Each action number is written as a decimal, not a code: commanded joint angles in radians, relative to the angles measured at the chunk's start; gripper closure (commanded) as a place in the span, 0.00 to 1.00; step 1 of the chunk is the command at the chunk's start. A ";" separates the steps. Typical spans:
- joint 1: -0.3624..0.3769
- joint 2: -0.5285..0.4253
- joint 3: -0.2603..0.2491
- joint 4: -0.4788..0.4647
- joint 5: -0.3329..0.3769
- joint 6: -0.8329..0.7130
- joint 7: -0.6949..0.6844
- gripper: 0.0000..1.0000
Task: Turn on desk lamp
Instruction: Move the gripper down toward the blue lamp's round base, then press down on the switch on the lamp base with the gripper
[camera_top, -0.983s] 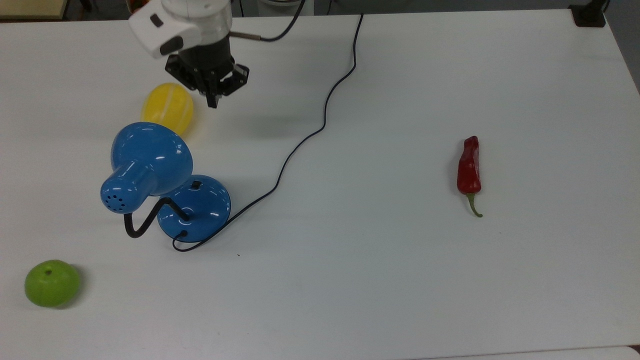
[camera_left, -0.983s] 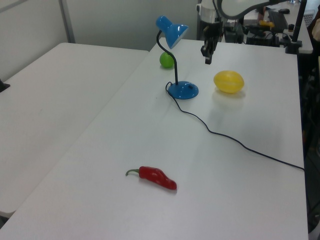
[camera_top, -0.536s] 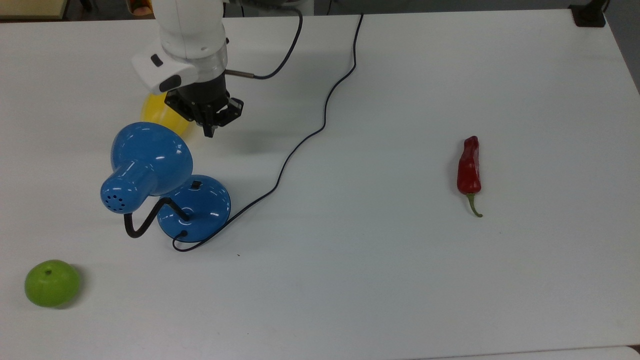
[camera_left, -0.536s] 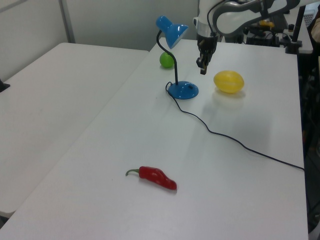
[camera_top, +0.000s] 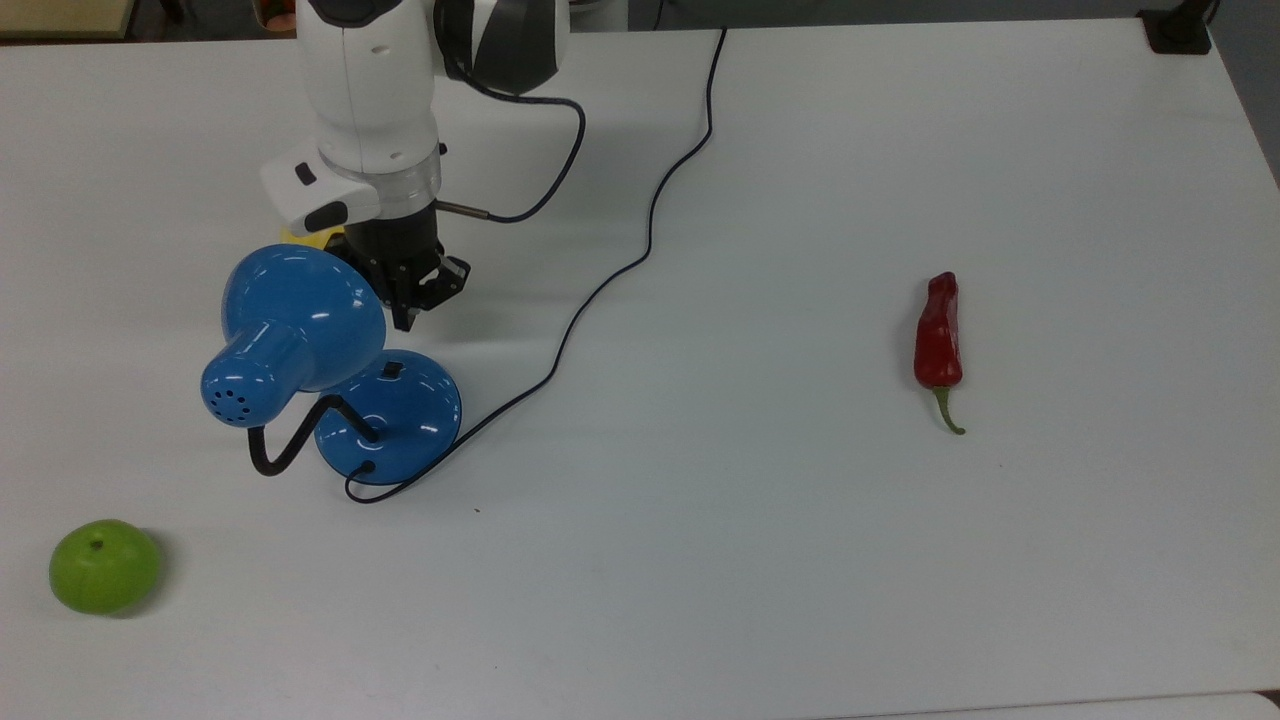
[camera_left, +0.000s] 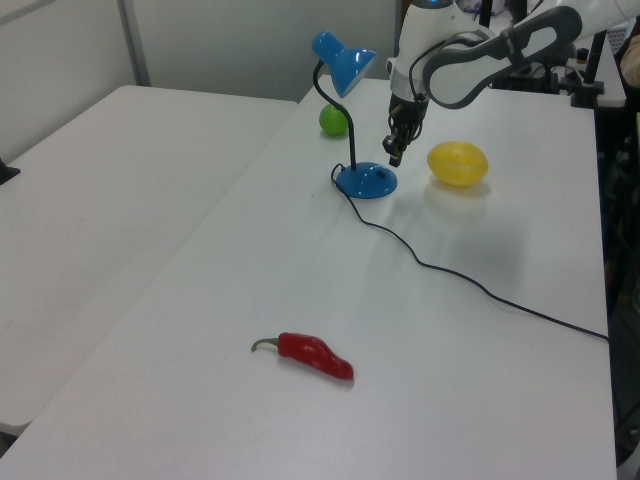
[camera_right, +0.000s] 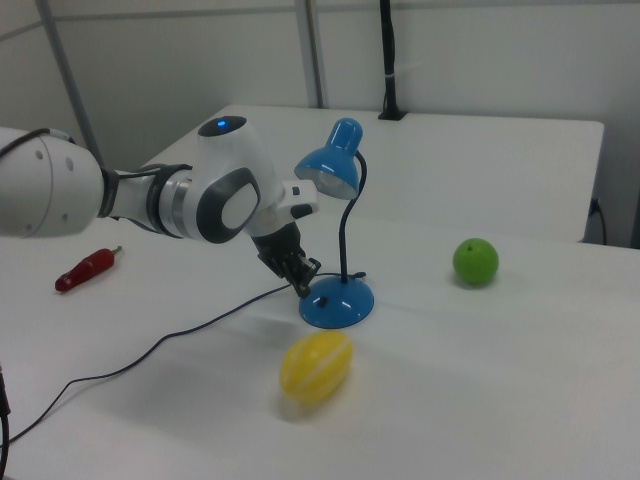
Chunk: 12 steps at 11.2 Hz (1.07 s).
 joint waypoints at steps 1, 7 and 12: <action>-0.017 0.030 0.002 -0.005 -0.005 0.121 0.022 1.00; -0.027 0.070 0.002 -0.003 -0.005 0.233 0.013 1.00; -0.027 0.083 0.002 -0.003 -0.006 0.242 0.010 1.00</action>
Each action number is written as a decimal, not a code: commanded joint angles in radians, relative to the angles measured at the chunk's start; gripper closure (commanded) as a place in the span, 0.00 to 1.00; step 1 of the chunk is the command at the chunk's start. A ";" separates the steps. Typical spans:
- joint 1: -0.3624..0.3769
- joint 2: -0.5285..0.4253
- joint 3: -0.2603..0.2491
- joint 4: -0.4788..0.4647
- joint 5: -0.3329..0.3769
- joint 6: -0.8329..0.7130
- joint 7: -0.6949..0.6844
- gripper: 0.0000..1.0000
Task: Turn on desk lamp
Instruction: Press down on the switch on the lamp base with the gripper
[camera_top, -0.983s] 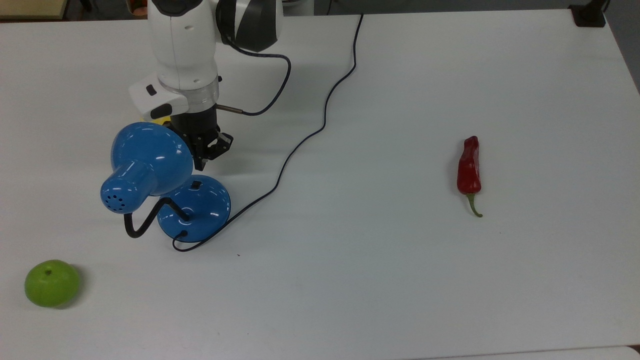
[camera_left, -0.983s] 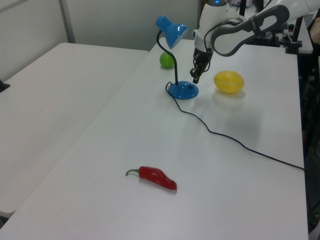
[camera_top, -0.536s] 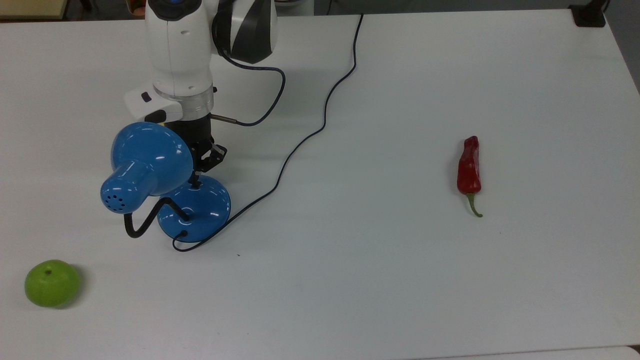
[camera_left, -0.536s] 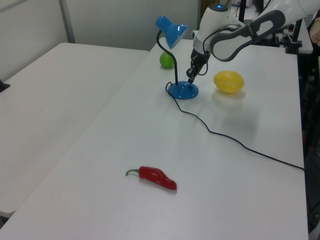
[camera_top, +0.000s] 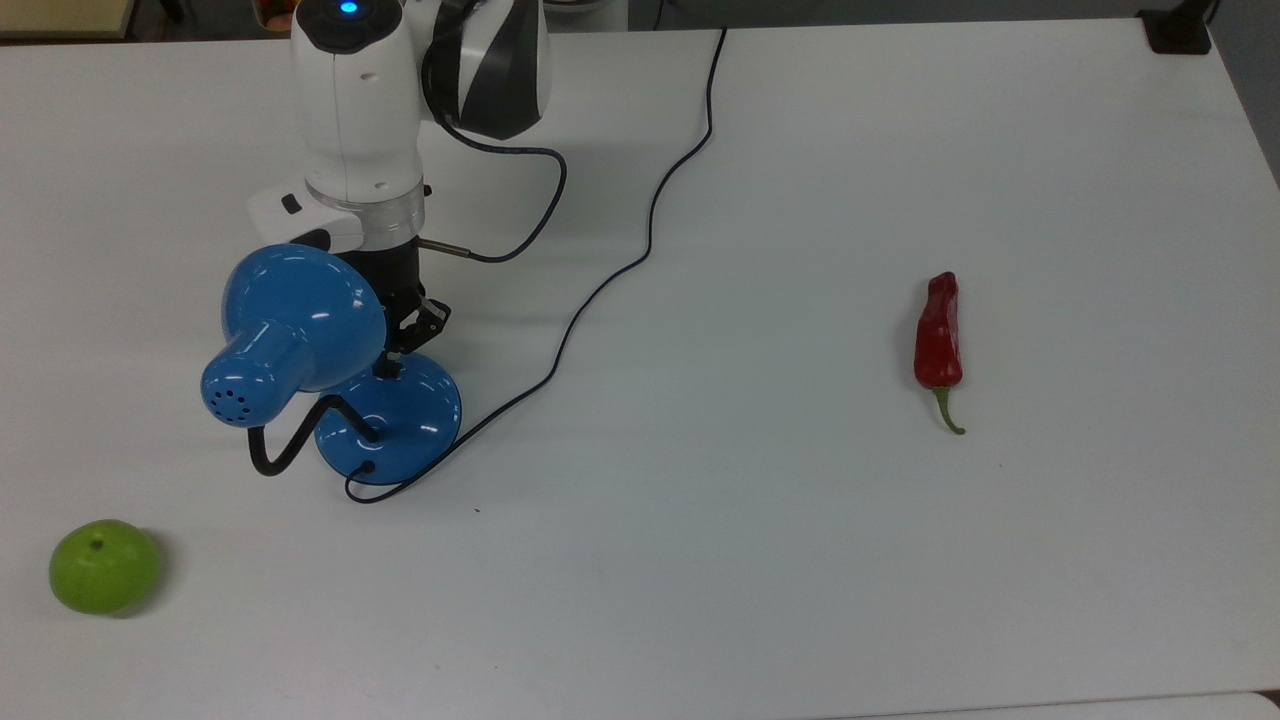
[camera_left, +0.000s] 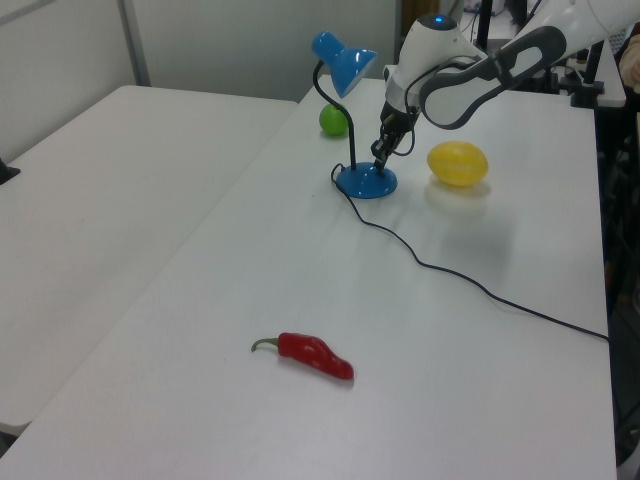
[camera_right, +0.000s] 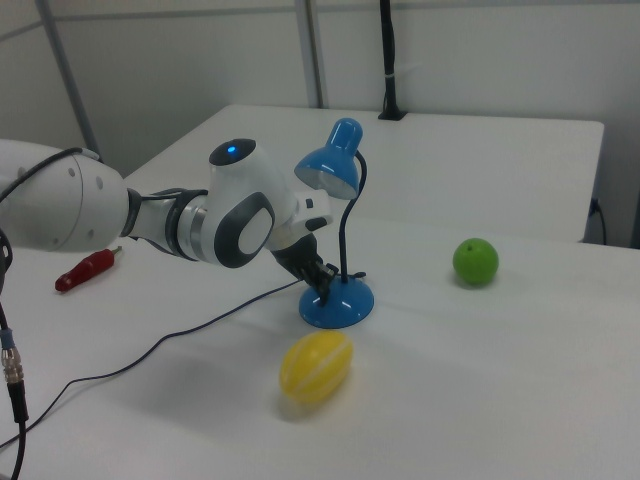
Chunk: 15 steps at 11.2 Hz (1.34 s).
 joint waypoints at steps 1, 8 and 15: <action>-0.002 0.007 0.002 -0.003 -0.006 0.030 0.008 1.00; -0.005 0.032 0.002 0.021 -0.012 0.032 0.008 1.00; -0.013 0.058 0.002 0.023 -0.037 0.067 0.007 1.00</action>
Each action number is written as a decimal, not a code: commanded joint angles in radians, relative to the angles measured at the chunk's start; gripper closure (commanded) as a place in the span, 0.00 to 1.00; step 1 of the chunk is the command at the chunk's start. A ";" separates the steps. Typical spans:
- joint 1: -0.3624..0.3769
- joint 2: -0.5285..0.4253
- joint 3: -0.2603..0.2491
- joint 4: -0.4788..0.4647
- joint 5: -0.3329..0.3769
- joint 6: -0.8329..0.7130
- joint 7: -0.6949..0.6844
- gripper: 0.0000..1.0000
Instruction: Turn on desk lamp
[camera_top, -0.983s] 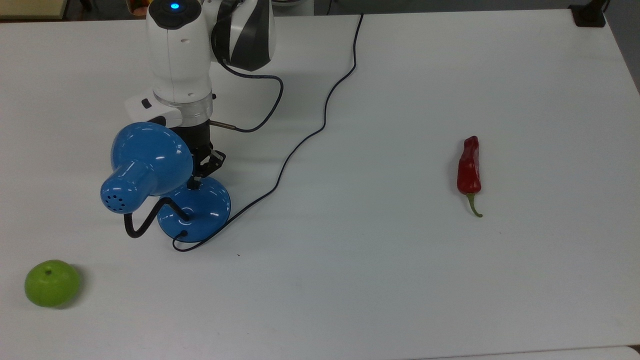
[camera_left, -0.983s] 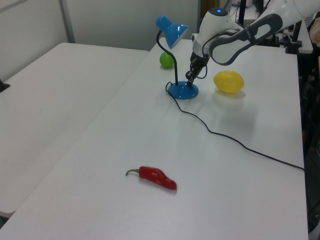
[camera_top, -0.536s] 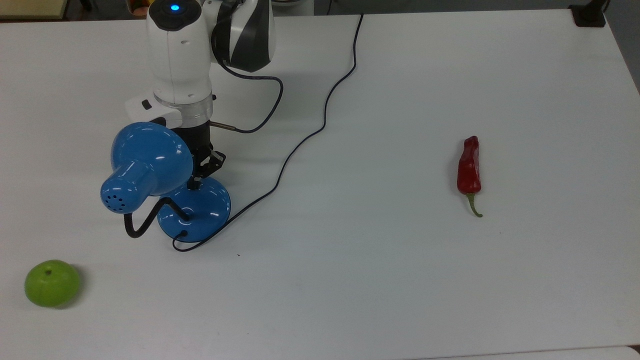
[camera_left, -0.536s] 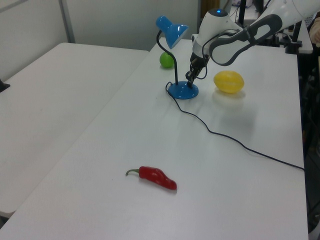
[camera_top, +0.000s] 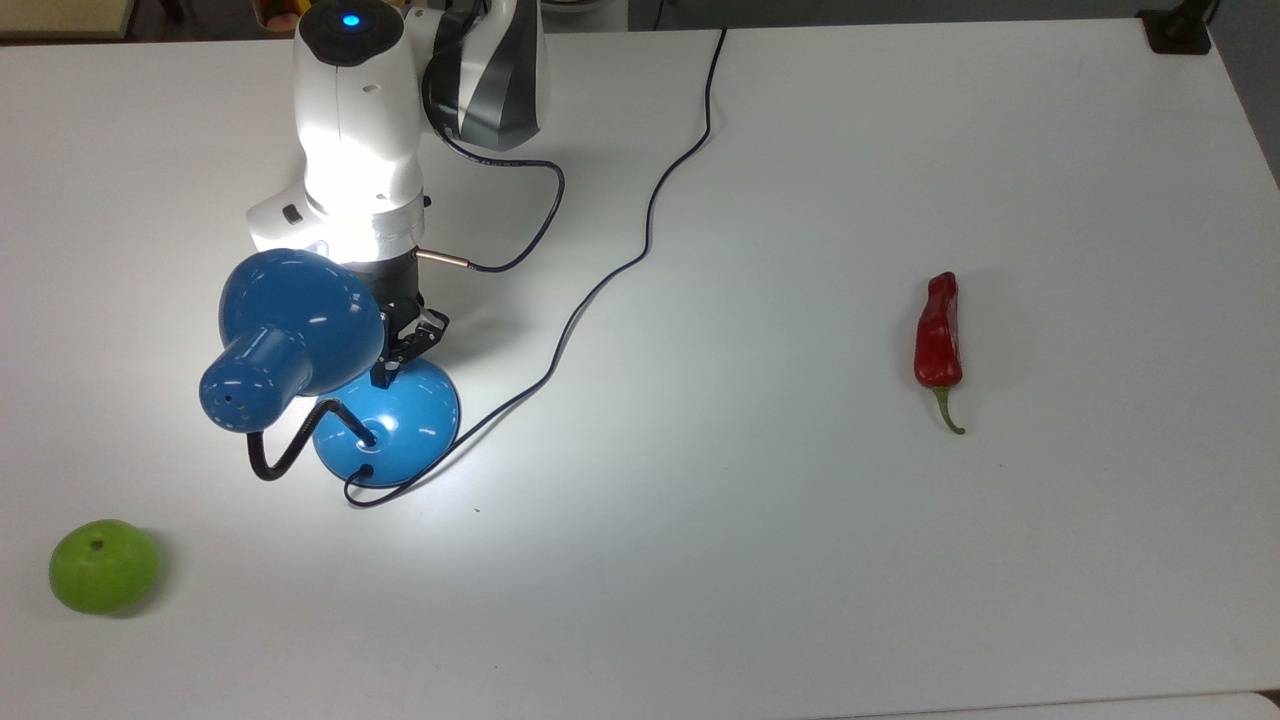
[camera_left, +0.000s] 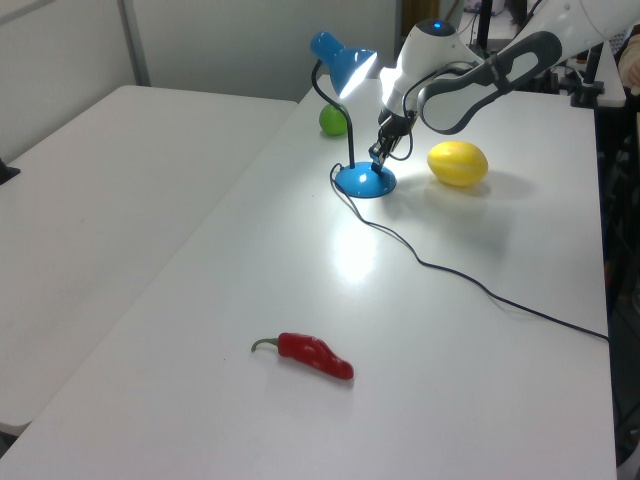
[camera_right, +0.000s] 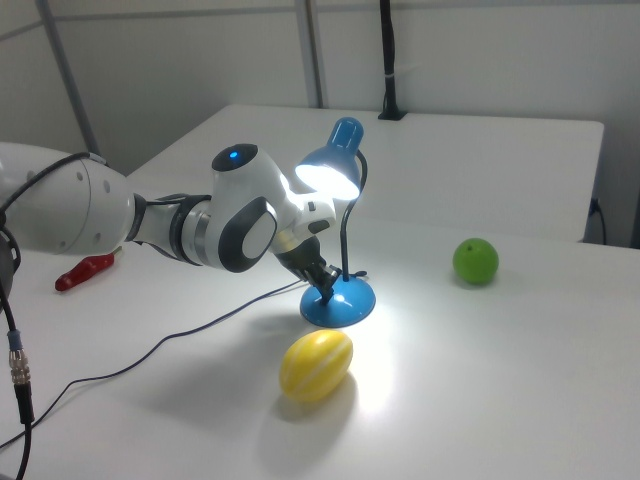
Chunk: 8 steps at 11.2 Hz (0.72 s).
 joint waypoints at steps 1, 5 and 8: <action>-0.010 0.032 0.002 0.012 -0.029 0.032 0.007 1.00; -0.010 -0.013 0.010 0.002 -0.027 -0.003 0.011 1.00; 0.005 -0.092 0.022 0.003 -0.027 -0.196 0.014 1.00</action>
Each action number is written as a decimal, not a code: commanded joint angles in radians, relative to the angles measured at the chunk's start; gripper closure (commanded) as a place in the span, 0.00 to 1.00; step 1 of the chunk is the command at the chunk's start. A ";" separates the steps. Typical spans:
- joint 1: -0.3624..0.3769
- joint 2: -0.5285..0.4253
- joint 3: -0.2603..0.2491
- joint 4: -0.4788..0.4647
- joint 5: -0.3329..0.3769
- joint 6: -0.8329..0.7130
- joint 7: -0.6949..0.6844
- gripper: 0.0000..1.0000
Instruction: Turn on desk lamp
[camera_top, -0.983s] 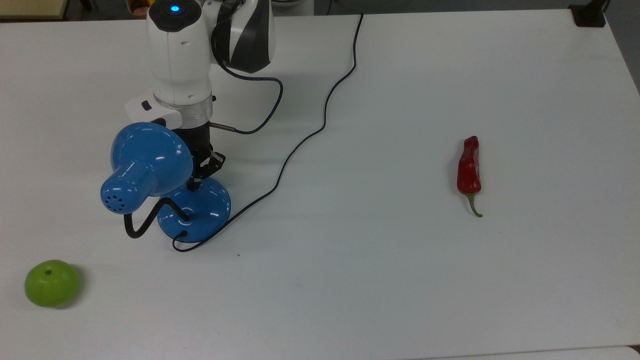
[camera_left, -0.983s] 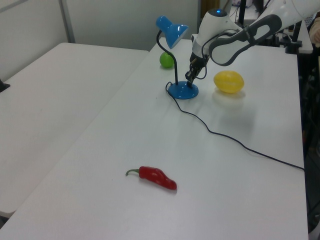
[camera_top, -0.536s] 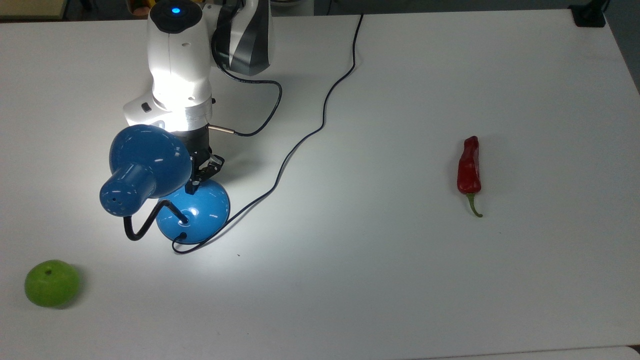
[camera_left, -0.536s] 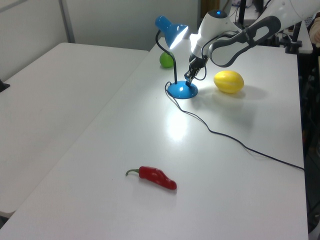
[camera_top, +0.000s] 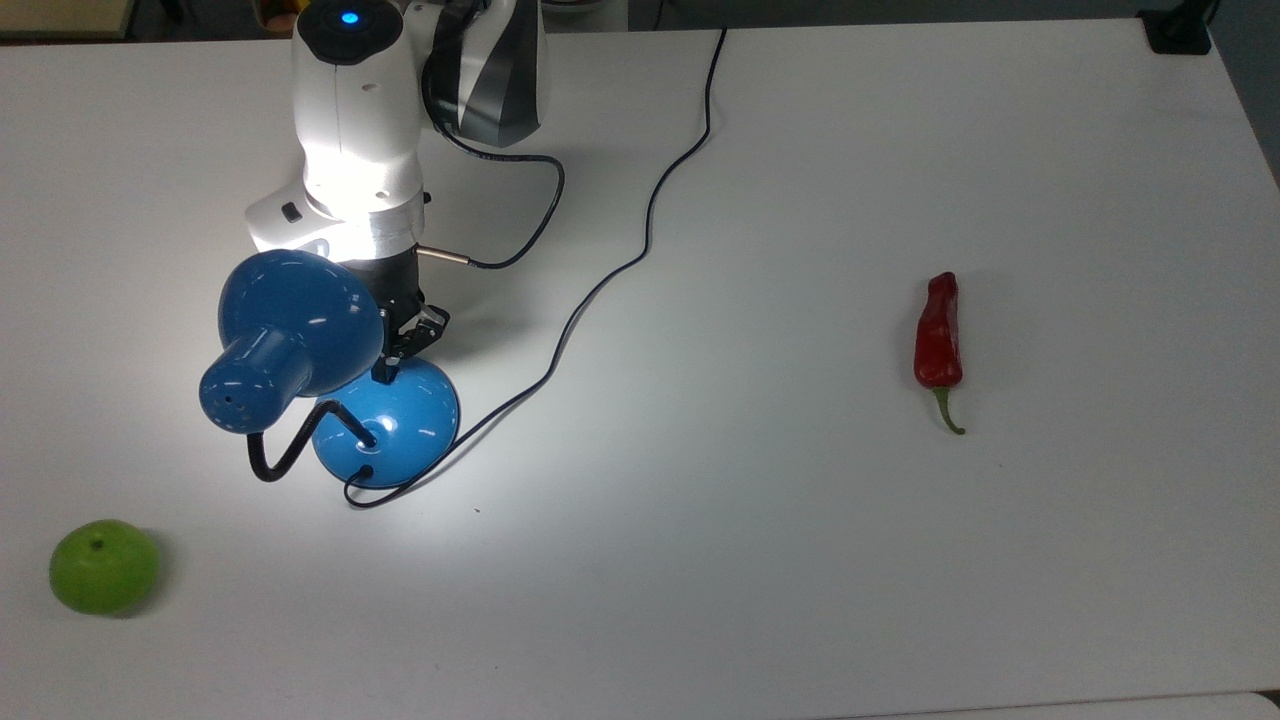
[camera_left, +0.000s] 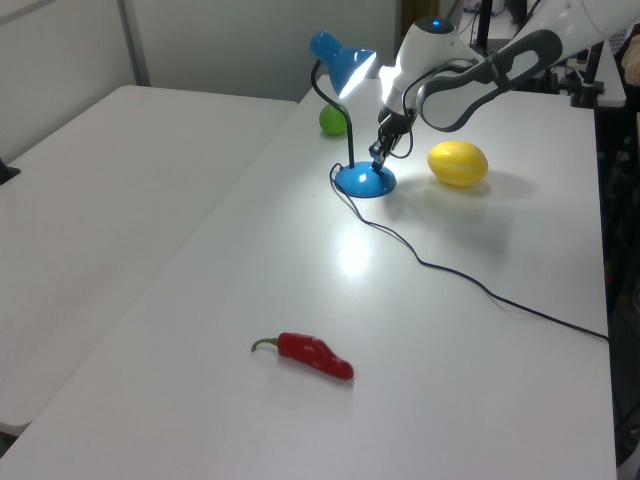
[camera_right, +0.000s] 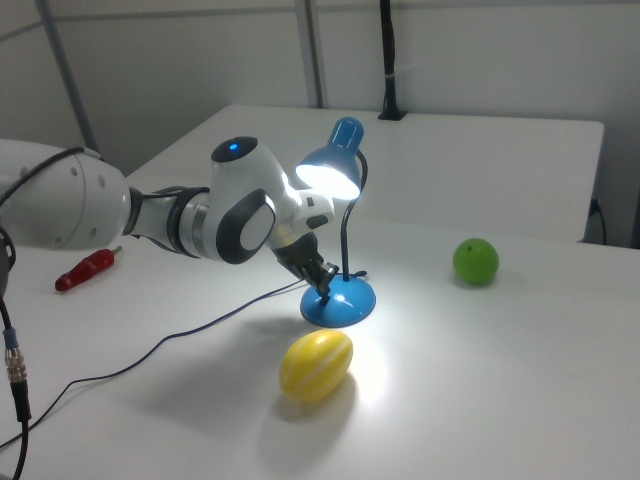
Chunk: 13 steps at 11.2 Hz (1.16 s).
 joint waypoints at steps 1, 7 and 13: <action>0.008 -0.113 0.027 -0.009 -0.023 -0.220 0.016 1.00; 0.020 -0.329 0.147 0.001 -0.021 -0.675 0.021 1.00; 0.265 -0.497 -0.023 0.003 0.000 -0.832 0.005 1.00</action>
